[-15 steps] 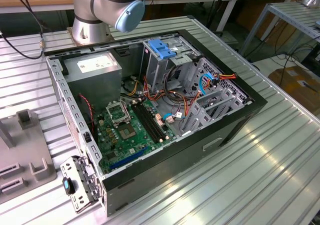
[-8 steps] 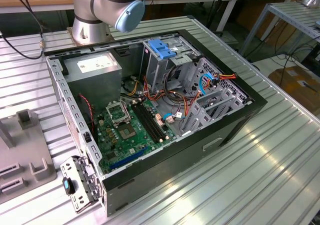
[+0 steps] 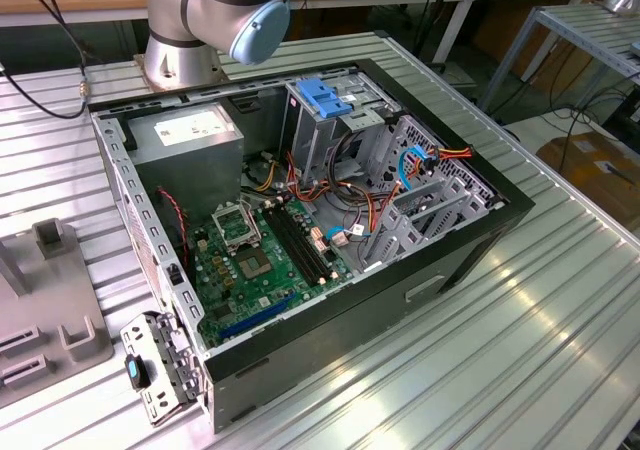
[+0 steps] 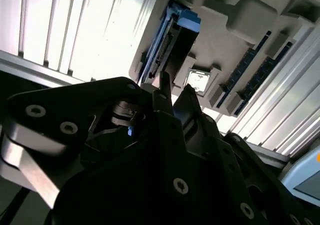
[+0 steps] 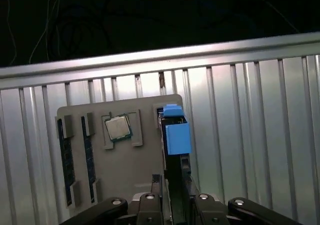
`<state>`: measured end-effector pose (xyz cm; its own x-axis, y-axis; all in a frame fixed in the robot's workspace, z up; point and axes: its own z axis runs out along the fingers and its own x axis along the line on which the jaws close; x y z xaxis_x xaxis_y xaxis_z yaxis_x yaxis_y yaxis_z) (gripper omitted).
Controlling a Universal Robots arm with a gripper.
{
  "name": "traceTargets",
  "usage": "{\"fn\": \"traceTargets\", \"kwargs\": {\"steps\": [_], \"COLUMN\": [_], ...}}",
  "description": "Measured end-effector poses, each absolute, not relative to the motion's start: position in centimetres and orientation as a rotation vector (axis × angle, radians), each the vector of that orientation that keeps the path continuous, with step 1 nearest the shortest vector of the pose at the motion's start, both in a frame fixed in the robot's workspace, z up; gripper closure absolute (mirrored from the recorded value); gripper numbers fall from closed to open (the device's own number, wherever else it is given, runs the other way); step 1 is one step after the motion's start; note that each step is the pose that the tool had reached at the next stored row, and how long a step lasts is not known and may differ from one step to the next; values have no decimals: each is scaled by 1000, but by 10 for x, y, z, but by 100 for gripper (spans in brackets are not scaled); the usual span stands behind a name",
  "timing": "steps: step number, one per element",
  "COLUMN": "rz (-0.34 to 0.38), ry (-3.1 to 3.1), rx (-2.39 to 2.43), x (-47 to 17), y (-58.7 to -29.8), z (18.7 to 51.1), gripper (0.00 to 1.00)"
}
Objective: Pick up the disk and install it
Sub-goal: 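Pick up the disk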
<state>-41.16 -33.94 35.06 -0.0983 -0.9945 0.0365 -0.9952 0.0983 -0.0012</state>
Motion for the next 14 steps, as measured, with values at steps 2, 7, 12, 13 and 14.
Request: {"fn": "traceTargets", "kwargs": {"steps": [2, 7, 12, 13, 14], "rz": [33, 15, 21, 22, 22], "ry": [-2286, -2261, -2217, -2216, -2216], "rx": [2123, 2166, 2206, 2206, 2206], "x": [-412, -417, -420, -421, -421], "y": [-339, -336, -333, -333, -333], "z": [350, 349, 347, 347, 347], "gripper": [69, 69, 69, 69, 69]}}
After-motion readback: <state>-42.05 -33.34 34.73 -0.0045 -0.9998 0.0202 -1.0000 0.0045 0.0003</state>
